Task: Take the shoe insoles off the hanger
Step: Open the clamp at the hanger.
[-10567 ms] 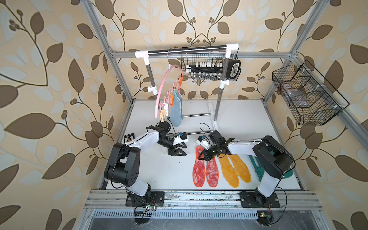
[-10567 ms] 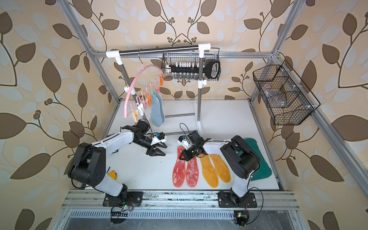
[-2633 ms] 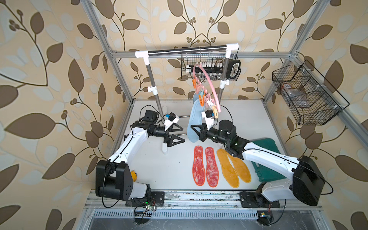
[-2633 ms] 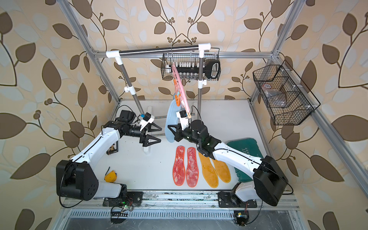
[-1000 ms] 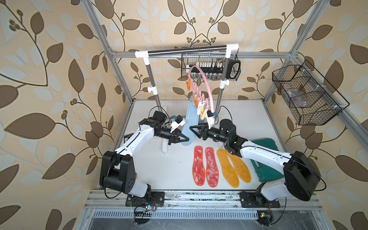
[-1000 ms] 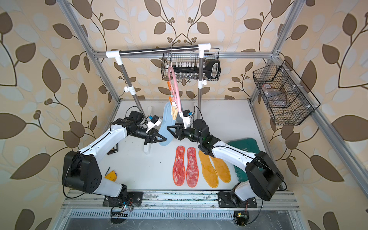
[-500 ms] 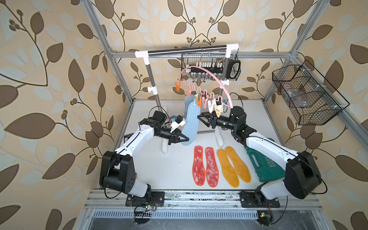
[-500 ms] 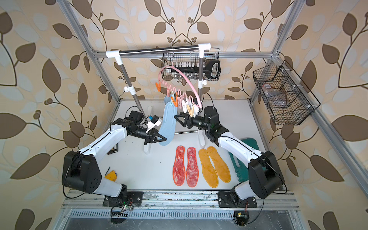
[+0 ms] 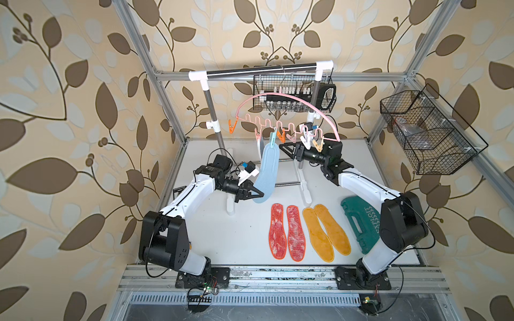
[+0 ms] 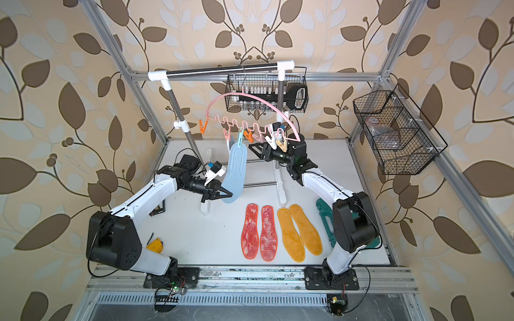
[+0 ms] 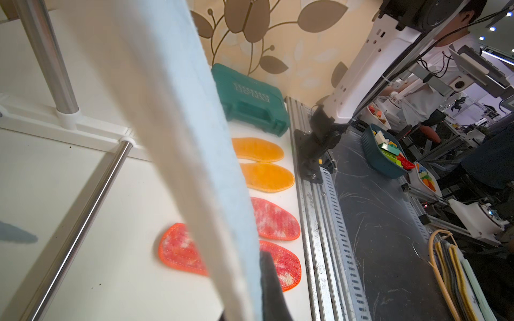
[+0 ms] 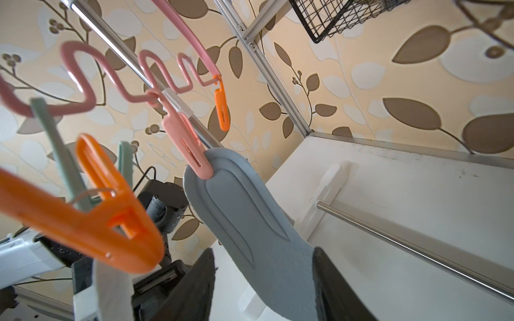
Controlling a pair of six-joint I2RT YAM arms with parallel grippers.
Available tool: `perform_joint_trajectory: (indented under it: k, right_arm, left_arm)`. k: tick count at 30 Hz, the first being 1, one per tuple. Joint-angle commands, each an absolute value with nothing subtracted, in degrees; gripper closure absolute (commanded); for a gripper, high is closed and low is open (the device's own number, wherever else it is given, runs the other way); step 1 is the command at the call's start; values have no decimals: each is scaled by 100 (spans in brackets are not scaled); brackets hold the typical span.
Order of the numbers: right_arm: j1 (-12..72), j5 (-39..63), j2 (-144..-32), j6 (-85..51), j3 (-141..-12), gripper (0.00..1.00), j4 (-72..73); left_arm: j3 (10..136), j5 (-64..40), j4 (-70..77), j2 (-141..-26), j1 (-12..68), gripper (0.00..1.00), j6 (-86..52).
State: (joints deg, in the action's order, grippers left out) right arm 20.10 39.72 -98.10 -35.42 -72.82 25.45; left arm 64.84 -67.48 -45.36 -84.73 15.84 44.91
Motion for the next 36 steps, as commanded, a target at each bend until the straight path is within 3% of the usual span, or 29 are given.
perform_joint_trajectory:
  k: [1, 20, 36]
  right_arm:
    - [1940, 4444, -10076, -3895, -7682, 46, 3017]
    - [1942, 5864, -10916, -4948, -8297, 47, 5148]
    - [2278, 6161, -11194, -5415, -8959, 48, 5072]
  left_arm:
    - [6496, -6579, -4755, -8306, 1629, 100, 4621]
    - [6433, -5951, -4457, -8056, 1395, 100, 4394]
    - [6434, -5721, -4395, -7972, 1063, 100, 4372]
